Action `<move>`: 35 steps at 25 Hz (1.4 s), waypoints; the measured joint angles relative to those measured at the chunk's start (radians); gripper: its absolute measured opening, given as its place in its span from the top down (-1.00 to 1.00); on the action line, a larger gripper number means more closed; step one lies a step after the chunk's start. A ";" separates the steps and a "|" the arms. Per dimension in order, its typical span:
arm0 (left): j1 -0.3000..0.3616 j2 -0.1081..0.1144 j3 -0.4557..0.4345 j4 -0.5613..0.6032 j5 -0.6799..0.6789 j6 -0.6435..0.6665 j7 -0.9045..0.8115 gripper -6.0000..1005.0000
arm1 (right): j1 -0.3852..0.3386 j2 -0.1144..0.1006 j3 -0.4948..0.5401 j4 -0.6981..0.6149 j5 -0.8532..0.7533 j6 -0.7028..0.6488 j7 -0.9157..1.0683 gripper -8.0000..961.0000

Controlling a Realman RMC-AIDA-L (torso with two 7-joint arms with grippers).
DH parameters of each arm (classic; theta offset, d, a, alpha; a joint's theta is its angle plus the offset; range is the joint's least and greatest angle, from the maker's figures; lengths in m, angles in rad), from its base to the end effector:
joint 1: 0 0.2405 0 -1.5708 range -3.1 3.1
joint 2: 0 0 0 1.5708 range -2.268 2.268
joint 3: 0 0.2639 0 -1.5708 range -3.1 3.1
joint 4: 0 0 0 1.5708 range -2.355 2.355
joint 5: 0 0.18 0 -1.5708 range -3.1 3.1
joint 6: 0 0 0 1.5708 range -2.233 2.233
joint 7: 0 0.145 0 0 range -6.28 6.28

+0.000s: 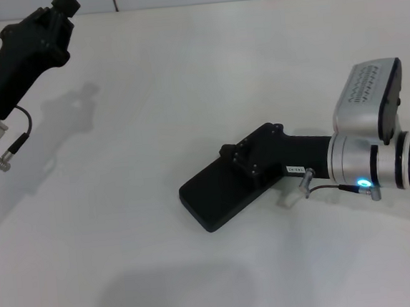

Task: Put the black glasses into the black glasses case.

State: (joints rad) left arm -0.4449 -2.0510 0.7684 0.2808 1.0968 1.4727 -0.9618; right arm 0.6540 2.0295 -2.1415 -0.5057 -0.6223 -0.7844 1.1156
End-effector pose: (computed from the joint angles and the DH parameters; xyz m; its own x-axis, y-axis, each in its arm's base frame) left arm -0.2692 0.3208 0.0364 0.4106 -0.0169 0.9117 0.7229 -0.6033 -0.3368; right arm 0.1898 0.3272 -0.1146 0.8501 -0.2823 -0.4445 -0.4049 -0.8902 -0.2090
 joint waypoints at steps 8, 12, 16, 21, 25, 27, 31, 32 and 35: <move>0.006 0.000 -0.001 0.000 0.000 0.002 0.000 0.83 | -0.035 0.000 0.037 -0.007 0.076 -0.071 -0.077 0.95; 0.009 0.001 -0.001 0.001 0.000 0.008 -0.002 0.83 | -0.040 -0.002 0.139 0.044 0.081 -0.170 -0.103 0.95; 0.012 0.003 -0.002 0.002 -0.003 0.028 -0.013 0.83 | -0.040 -0.017 0.280 0.102 0.074 -0.308 -0.109 0.95; 0.027 0.009 -0.002 0.010 -0.007 0.072 -0.062 0.83 | -0.046 -0.084 0.420 0.160 0.070 -0.509 -0.079 0.94; 0.045 0.038 0.003 0.018 0.004 0.121 -0.150 0.83 | -0.078 -0.173 0.444 0.157 0.070 -0.645 -0.018 0.93; 0.067 0.056 0.007 0.058 0.036 0.146 -0.229 0.83 | -0.092 -0.213 0.445 0.156 0.070 -0.710 0.016 0.87; 0.128 0.065 0.007 0.229 0.155 0.160 -0.399 0.60 | -0.123 -0.289 0.446 0.160 0.010 -0.834 0.071 0.64; 0.145 0.068 0.008 0.277 0.193 0.174 -0.429 0.52 | -0.129 -0.307 0.446 0.163 -0.020 -0.872 0.073 0.59; 0.178 0.078 0.008 0.373 0.286 0.261 -0.469 0.32 | -0.138 -0.345 0.451 0.165 -0.121 -0.975 0.067 0.12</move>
State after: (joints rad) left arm -0.2670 -1.9725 0.7762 0.6533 1.3832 1.7335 -1.4303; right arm 0.5156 1.6845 -1.6907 -0.3410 -0.7434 -1.7590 1.1823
